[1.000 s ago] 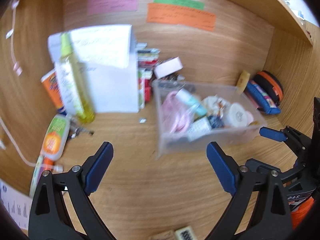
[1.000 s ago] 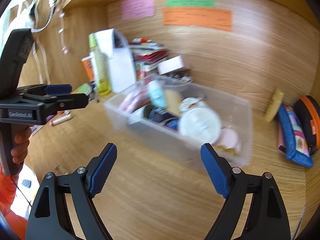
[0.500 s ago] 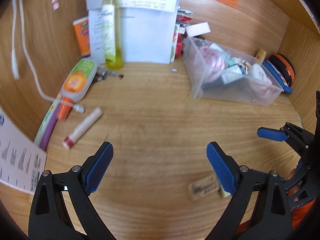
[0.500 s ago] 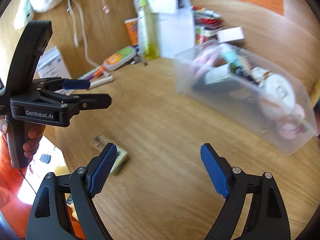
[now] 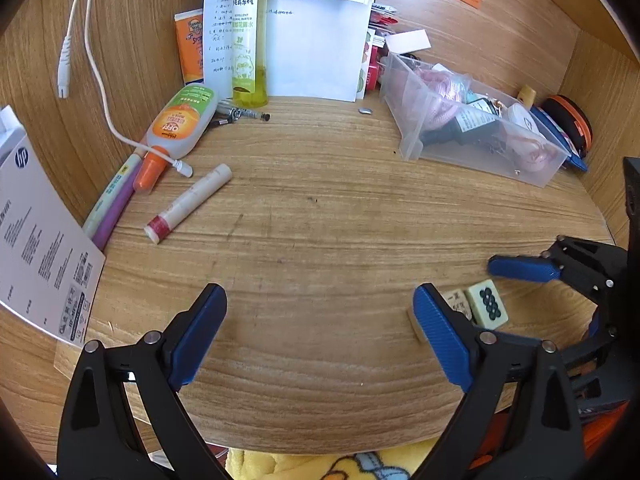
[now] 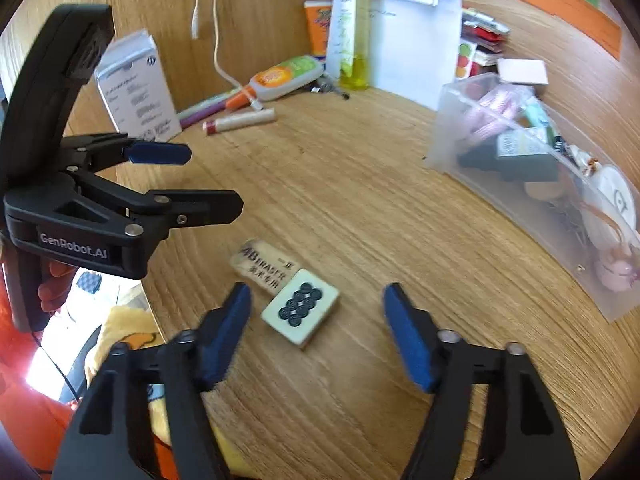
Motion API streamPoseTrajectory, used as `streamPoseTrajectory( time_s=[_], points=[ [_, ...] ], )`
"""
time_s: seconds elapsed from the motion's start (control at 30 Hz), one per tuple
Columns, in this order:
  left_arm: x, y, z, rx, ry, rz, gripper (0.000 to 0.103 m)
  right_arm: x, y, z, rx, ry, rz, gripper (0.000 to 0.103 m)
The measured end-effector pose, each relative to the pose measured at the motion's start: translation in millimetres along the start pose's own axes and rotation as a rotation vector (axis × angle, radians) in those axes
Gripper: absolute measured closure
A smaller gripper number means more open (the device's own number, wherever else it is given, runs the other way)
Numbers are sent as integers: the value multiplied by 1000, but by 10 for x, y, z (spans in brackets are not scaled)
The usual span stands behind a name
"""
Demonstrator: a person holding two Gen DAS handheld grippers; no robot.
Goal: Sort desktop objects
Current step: 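Reach left tool to the beige eraser while right tool reaches the dotted tile, then grasp the dotted tile with right tool while left tool grasps the beige eraser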
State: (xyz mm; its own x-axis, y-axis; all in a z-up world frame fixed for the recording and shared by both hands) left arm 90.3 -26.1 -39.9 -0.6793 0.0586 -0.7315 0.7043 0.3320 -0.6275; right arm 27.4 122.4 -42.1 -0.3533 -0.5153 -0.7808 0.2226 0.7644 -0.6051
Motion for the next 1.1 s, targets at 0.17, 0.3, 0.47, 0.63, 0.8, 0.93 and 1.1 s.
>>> streamPoseTrajectory(
  time_s=[0.17, 0.3, 0.47, 0.63, 0.8, 0.93, 1.1],
  points=[
    [-2, 39, 16, 0, 20, 1, 8, -12, -9, 16, -13, 7, -10, 67],
    [10, 52, -7, -4, 49, 5, 8, -14, 11, -52, 27, 4, -8, 67],
    [63, 63, -123, 17, 94, 22, 8, -47, 60, -313, 121, 33, 1, 67],
    [185, 86, -295, 47, 132, 59, 8, -113, 95, -582, 202, 68, -11, 67],
    [271, 121, -502, 108, 107, 59, 7, -164, 132, -725, 260, 50, -32, 67],
    [338, 160, -627, 147, 46, 47, 8, -176, 160, -781, 274, 45, -34, 67],
    [372, 189, -665, 126, -10, -10, 7, -209, 178, -829, 289, 45, -50, 67]
  ],
)
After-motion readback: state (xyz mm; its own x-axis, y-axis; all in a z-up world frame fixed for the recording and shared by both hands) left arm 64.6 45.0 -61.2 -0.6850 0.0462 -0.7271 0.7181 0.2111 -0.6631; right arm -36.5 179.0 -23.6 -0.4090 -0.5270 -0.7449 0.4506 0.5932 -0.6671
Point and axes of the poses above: each gripper's, at about its wrist camera, not at the fingertips, and x roughly the way its jaws point, z to its left, y to its underside, the point moved 1 cm from there along x, roughly the way its jaws point, and after that the axes turned 13 degrees about y, right-handed, at the moved point
